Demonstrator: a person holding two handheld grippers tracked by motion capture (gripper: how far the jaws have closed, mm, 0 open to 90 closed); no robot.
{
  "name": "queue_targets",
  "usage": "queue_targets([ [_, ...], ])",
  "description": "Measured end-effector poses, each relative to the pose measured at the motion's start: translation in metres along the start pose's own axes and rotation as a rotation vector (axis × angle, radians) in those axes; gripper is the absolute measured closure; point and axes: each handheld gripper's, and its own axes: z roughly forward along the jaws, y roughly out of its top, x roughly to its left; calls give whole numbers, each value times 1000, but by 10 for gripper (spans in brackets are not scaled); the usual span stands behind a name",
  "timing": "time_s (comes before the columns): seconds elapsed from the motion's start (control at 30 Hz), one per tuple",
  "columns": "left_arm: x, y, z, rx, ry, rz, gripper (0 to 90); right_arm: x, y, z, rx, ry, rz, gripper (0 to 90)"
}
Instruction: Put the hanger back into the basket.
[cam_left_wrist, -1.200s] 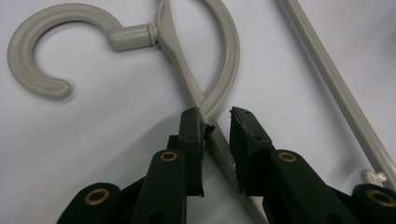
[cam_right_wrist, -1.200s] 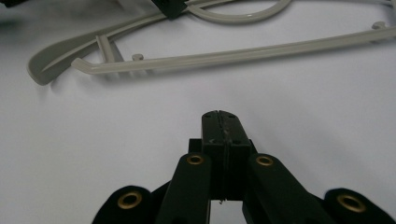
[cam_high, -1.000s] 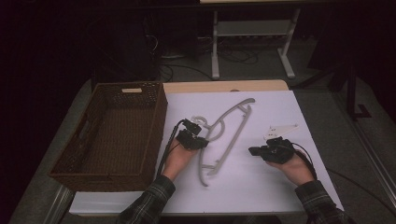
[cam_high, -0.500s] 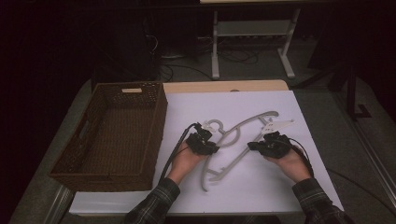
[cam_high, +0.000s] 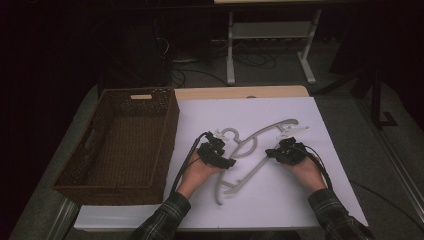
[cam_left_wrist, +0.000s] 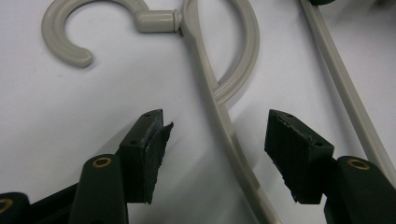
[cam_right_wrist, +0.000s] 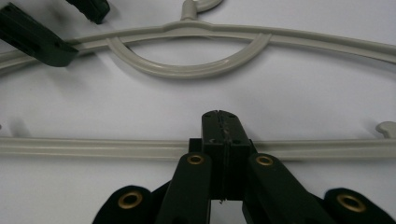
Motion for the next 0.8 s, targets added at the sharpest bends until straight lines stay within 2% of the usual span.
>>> queue_targets([
  [0.13,0,-1,-1,1,0,-3,371,1,-1,3,20,-9,-11,897],
  [0.3,-3,-1,-1,-4,-19,-2,372,2,-2,4,22,-12,-14,898],
  [0.4,-4,1,2,-3,-18,4,398,2,-2,4,23,-15,-17,898],
  [0.6,-4,2,4,-12,-18,-9,489,2,-3,4,19,-16,-13,900],
  [0.7,-4,3,4,-12,-31,-15,552,2,-4,4,19,-17,-14,900],
  [0.73,-5,3,5,-14,-54,-18,584,2,-4,4,19,-18,-16,900],
  [0.8,-6,4,6,-15,-61,-20,631,3,-4,4,19,-21,-19,900],
])
